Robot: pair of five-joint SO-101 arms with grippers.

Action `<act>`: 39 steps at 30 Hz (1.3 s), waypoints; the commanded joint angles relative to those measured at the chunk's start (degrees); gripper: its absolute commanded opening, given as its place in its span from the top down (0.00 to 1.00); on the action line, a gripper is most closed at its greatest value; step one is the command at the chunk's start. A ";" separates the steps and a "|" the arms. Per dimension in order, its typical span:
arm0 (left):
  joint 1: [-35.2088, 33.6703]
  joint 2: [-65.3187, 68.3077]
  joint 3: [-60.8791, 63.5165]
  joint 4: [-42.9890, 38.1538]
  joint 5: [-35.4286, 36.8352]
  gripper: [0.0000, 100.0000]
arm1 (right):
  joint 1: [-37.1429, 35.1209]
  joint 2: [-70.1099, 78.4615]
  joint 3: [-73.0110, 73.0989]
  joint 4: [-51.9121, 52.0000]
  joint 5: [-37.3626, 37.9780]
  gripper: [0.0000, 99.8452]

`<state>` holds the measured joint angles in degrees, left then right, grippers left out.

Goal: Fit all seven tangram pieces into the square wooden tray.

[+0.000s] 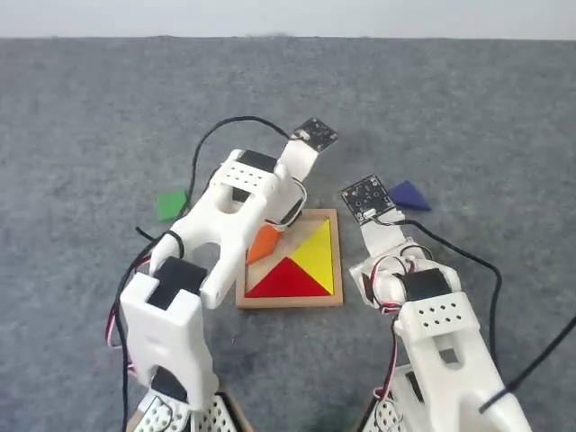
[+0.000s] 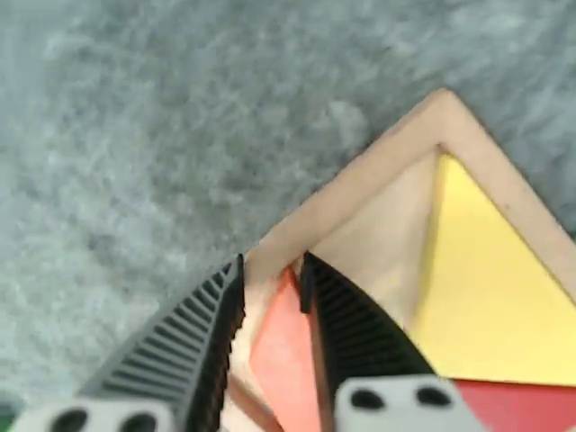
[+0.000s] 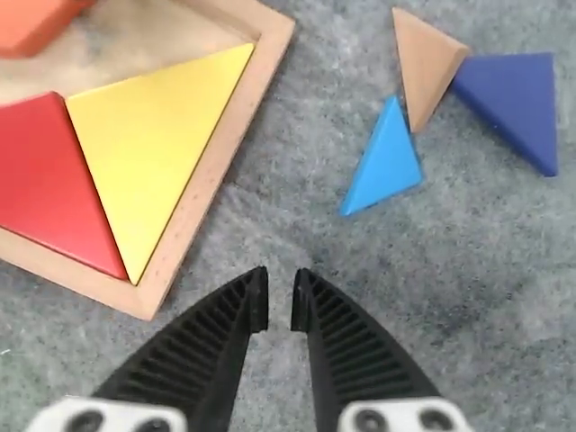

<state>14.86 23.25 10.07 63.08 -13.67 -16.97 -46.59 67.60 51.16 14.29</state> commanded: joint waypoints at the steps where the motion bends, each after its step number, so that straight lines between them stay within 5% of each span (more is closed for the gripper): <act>1: -0.35 -0.88 1.27 2.37 1.23 0.92 | -0.57 -1.80 -0.18 -0.66 0.70 0.94; 15: 1.76 -24.18 25.01 -2.81 0.88 0.92 | -0.57 -1.80 -0.18 -0.66 0.70 0.94; 30: 1.41 -27.34 23.16 -2.81 -1.23 0.86 | -0.48 -1.80 -0.09 -0.66 0.70 0.94; 39: -22.68 -26.55 13.58 -3.78 16.18 0.86 | -0.48 -1.80 -0.09 -0.66 0.70 0.94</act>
<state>0.97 -0.40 28.00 61.14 -4.09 -16.97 -46.59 67.96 51.16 14.29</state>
